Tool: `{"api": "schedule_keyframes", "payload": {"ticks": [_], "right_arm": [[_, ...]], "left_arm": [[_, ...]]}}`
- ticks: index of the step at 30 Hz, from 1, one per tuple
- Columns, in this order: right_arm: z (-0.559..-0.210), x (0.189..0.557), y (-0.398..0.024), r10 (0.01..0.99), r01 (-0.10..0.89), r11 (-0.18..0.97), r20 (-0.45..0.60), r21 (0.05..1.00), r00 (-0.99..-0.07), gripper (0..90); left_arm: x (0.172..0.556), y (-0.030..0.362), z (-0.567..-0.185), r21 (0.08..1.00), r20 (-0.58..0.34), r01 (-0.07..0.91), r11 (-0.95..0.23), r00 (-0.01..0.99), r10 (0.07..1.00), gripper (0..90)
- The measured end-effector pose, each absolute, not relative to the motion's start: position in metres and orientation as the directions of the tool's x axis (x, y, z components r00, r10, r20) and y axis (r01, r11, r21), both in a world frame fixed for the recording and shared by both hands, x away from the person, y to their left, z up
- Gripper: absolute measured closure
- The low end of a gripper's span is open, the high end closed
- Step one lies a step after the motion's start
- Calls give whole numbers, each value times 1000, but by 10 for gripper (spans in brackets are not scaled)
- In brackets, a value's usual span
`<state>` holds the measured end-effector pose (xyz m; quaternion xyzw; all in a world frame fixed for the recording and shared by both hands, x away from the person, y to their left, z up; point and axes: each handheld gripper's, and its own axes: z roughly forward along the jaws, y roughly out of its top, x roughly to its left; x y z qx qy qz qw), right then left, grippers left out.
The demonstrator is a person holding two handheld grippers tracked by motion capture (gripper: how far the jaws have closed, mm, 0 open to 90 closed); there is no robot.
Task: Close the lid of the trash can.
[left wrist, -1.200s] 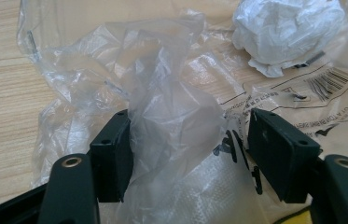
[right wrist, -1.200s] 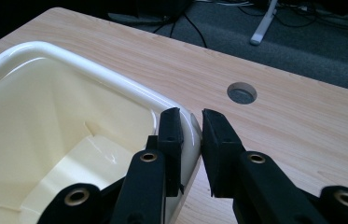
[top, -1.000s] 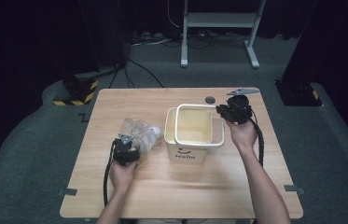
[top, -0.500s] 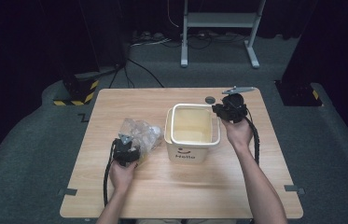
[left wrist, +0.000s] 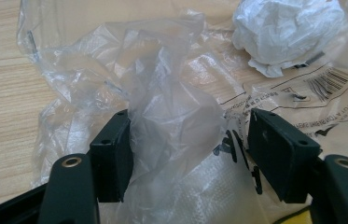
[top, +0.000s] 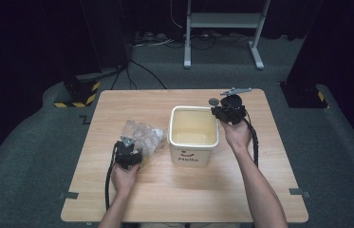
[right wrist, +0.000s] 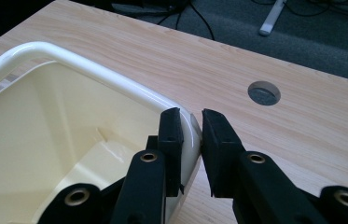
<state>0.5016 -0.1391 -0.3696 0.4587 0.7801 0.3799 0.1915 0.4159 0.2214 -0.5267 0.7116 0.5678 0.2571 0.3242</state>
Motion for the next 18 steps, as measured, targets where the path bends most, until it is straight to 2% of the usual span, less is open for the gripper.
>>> {"api": "schedule_keyframes", "payload": {"ticks": [18], "right_arm": [[-375,504,-133,870,579,290,42,762,-491,783]], "left_arm": [[416,222,-527,753,-10,643,-140,224,974,346]]}}
